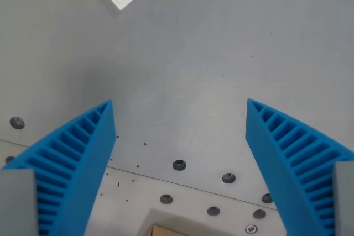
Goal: Move above the white socket
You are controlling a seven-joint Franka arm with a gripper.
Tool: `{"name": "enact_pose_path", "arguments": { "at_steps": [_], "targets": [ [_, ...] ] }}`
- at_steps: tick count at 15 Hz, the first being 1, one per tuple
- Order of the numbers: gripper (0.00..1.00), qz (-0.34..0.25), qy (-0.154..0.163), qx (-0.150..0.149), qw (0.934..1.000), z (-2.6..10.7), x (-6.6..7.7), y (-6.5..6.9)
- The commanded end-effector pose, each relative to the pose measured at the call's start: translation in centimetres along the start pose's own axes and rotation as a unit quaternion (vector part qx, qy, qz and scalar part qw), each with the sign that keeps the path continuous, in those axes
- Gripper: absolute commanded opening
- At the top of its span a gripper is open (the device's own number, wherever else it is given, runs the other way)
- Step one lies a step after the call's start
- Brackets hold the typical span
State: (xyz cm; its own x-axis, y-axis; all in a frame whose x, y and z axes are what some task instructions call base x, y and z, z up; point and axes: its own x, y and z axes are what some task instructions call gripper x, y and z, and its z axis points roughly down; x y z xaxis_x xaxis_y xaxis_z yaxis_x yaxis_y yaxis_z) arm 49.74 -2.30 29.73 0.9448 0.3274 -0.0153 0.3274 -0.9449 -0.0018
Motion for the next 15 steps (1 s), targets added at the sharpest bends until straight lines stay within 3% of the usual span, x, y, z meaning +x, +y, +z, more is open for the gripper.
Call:
{"name": "enact_pose_path", "arguments": {
  "at_steps": [1, 15],
  "targets": [
    [1.0, 0.0, 0.002, -0.001, 1.0, -0.12, 0.01, 0.01],
    [1.0, 0.056, 0.008, -0.003, 0.9984, 0.51, 0.5, -0.24]
  ]
}}
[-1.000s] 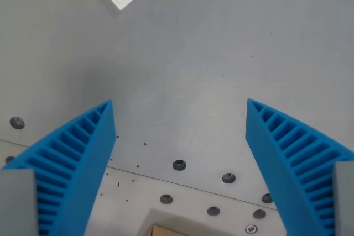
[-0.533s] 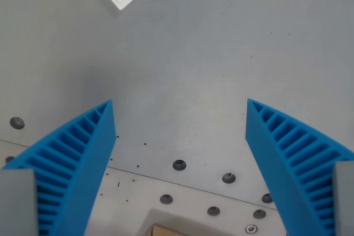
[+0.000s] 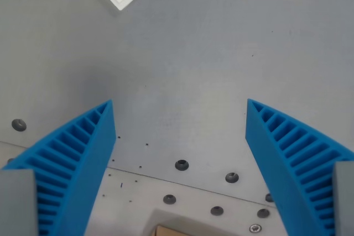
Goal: Move above the white socket
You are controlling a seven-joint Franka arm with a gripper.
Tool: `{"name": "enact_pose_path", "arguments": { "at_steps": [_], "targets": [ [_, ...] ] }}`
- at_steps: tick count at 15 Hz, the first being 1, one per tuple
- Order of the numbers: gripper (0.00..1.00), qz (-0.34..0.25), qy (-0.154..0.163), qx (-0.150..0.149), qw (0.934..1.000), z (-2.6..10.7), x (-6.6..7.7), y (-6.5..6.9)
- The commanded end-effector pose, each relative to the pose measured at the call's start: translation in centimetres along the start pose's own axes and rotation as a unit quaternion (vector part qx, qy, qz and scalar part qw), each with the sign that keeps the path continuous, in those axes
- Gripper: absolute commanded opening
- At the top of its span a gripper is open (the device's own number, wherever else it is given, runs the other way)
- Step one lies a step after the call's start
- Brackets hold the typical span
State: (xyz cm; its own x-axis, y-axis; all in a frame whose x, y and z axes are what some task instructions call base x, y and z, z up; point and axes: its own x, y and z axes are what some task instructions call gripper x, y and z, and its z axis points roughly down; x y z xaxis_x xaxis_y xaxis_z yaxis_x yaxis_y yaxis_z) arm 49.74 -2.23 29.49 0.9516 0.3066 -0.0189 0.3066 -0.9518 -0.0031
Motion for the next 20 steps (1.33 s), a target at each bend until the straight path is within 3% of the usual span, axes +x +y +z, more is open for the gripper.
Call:
{"name": "enact_pose_path", "arguments": {
  "at_steps": [1, 10, 16, 20],
  "targets": [
    [1.0, 0.054, 0.012, -0.004, 0.9985, 0.4, 0.6, -0.2],
    [1.0, 0.144, 0.012, -0.002, 0.9895, 2.1, 2.0, -0.9],
    [1.0, 0.216, 0.01, 0.0, 0.9764, 3.4, 3.1, -1.4],
    [1.0, 0.267, 0.006, -0.002, 0.9638, 4.5, 4.0, -1.7]
  ]
}}
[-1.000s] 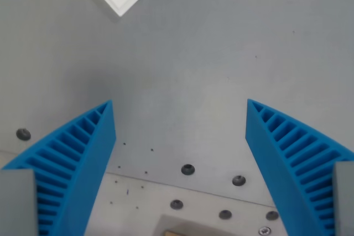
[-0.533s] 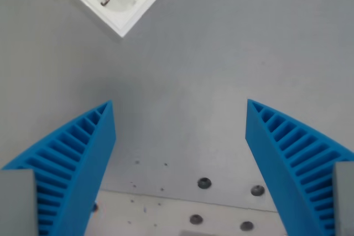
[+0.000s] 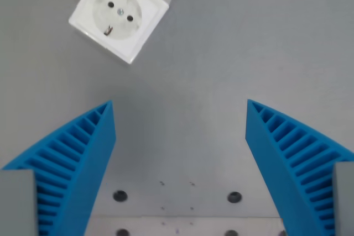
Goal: Move above the white socket
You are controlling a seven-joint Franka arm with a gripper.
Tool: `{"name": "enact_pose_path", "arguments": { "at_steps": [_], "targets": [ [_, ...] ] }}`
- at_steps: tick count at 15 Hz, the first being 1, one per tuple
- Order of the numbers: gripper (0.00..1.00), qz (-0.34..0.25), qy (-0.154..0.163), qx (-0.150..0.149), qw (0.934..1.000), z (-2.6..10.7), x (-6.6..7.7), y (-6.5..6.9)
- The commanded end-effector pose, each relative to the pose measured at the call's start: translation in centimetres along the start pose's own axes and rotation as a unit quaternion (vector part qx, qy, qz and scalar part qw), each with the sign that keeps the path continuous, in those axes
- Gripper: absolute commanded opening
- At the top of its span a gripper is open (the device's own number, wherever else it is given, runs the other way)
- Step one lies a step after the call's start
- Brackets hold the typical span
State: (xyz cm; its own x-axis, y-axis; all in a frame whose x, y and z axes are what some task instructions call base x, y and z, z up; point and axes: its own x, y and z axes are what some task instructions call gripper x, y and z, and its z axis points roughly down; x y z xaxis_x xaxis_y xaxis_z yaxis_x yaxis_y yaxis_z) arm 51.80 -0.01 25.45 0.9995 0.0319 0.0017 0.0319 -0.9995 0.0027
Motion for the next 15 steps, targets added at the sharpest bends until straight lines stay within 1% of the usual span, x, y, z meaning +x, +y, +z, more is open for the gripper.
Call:
{"name": "enact_pose_path", "arguments": {
  "at_steps": [1, 7, 10, 12, 15],
  "targets": [
    [1.0, 0.138, -0.004, -0.004, 0.9904, 0.8, 1.3, -0.8],
    [1.0, 0.201, -0.007, -0.008, 0.9796, 2.6, 2.5, -1.8],
    [1.0, 0.232, -0.008, -0.011, 0.9726, 3.5, 3.0, -2.3],
    [1.0, 0.245, -0.006, -0.013, 0.9694, 4.1, 3.3, -2.6],
    [1.0, 0.269, 0.002, -0.017, 0.9629, 4.8, 3.5, -3.1]
  ]
}}
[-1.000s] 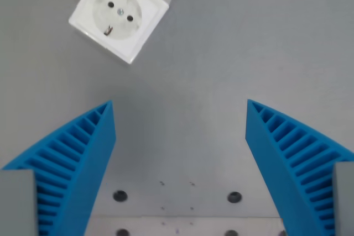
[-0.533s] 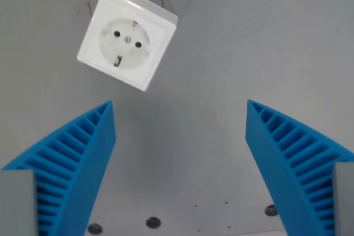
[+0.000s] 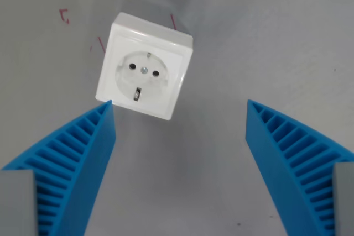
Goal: Move above the white socket
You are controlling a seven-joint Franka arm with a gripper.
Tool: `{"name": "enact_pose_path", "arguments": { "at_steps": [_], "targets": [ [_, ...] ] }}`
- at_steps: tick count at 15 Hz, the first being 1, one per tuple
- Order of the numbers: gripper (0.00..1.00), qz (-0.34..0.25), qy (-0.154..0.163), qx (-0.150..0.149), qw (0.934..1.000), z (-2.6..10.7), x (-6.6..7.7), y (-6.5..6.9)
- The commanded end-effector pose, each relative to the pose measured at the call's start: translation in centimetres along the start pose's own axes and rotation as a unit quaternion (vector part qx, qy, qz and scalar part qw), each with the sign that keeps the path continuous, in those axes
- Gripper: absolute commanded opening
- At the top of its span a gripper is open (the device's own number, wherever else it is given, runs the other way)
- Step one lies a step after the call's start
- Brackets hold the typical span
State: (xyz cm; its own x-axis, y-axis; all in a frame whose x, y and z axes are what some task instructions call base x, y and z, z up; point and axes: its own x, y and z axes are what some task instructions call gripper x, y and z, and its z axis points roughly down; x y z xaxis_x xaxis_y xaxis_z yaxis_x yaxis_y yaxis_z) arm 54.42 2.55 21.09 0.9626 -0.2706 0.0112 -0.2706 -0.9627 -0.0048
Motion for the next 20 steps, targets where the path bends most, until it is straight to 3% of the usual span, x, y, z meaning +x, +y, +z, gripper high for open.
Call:
{"name": "enact_pose_path", "arguments": {
  "at_steps": [1, 11, 20],
  "targets": [
    [1.0, 0.125, 0.004, -0.021, 0.9919, 0.7, 0.6, -1.0],
    [1.0, 0.153, 0.011, -0.027, 0.9879, 2.6, 0.8, -2.3],
    [1.0, 0.145, 0.007, -0.031, 0.989, 3.3, 1.0, -2.8]
  ]
}}
